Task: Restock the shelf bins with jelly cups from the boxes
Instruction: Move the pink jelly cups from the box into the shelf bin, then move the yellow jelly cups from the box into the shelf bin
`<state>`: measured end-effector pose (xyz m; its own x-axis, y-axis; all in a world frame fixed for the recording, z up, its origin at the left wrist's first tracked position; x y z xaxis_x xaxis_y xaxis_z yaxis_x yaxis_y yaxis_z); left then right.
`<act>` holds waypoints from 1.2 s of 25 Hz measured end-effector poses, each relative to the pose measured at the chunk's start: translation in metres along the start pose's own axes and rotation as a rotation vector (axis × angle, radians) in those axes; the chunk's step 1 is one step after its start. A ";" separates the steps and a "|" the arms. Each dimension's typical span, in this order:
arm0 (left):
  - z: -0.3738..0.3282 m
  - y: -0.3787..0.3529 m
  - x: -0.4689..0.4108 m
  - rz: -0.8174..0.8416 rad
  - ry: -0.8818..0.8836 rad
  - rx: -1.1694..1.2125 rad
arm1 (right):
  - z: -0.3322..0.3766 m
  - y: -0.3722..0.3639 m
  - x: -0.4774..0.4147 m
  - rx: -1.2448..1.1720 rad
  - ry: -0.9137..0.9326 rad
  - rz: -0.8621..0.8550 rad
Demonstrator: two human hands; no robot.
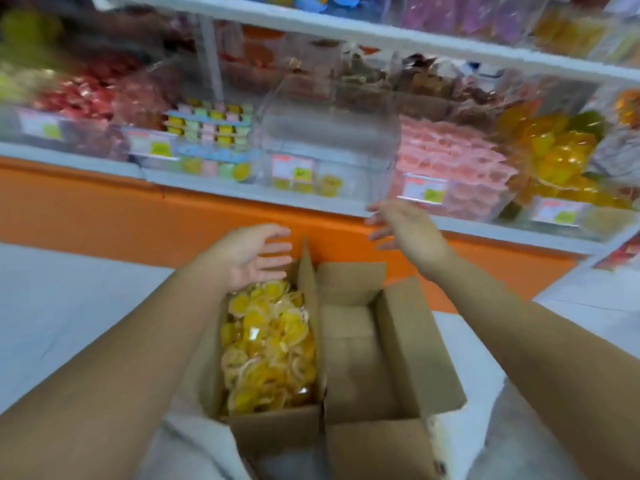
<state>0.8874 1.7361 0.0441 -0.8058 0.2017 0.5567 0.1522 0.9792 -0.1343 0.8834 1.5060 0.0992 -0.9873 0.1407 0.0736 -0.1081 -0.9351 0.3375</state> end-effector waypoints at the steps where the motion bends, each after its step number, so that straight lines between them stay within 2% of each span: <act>1: 0.016 0.011 0.000 -0.045 0.034 -0.034 | -0.013 -0.030 0.003 0.039 -0.039 0.129; 3: 0.043 0.025 -0.002 -0.114 0.121 -0.121 | -0.044 -0.083 0.009 0.127 -0.127 0.339; 6: 0.074 0.041 -0.004 -0.191 0.227 -0.179 | -0.091 -0.148 0.013 0.100 -0.362 0.489; 8: 0.101 0.051 -0.015 -0.197 0.316 -0.164 | -0.115 -0.180 0.009 0.152 -0.505 0.494; 12: 0.186 0.060 -0.030 -0.148 0.617 -0.064 | -0.161 -0.220 -0.009 0.565 -0.539 0.544; 14: 0.209 0.055 -0.037 -0.114 0.722 -0.024 | -0.179 -0.225 -0.006 0.657 -0.618 0.600; 16: 0.212 0.052 -0.048 -0.099 0.771 -0.002 | -0.191 -0.225 -0.004 0.651 -0.733 0.600; 20: 0.207 0.051 -0.060 -0.066 0.770 -0.007 | -0.204 -0.210 0.009 0.428 -0.997 0.434; 26: 0.211 0.050 -0.056 -0.071 0.664 -0.250 | -0.222 -0.216 0.016 0.401 -0.776 0.396; 30: 0.213 0.055 -0.064 -0.127 0.612 -0.436 | -0.229 -0.218 0.020 0.428 -0.771 0.395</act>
<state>0.8253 1.7721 -0.1734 -0.3905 -0.0602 0.9186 0.3946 0.8906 0.2260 0.8607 1.6385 -0.1882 -0.5794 0.1585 0.7994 0.4175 -0.7847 0.4582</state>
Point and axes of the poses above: each hand's wrist, its own x-axis away from the middle knuckle, its own y-axis out of the back of the hand, z = x × y, the point moved 7 cm from there along -x, towards the middle knuckle, and after that the axes turned 1 degree about -z, right-handed, at the moved point
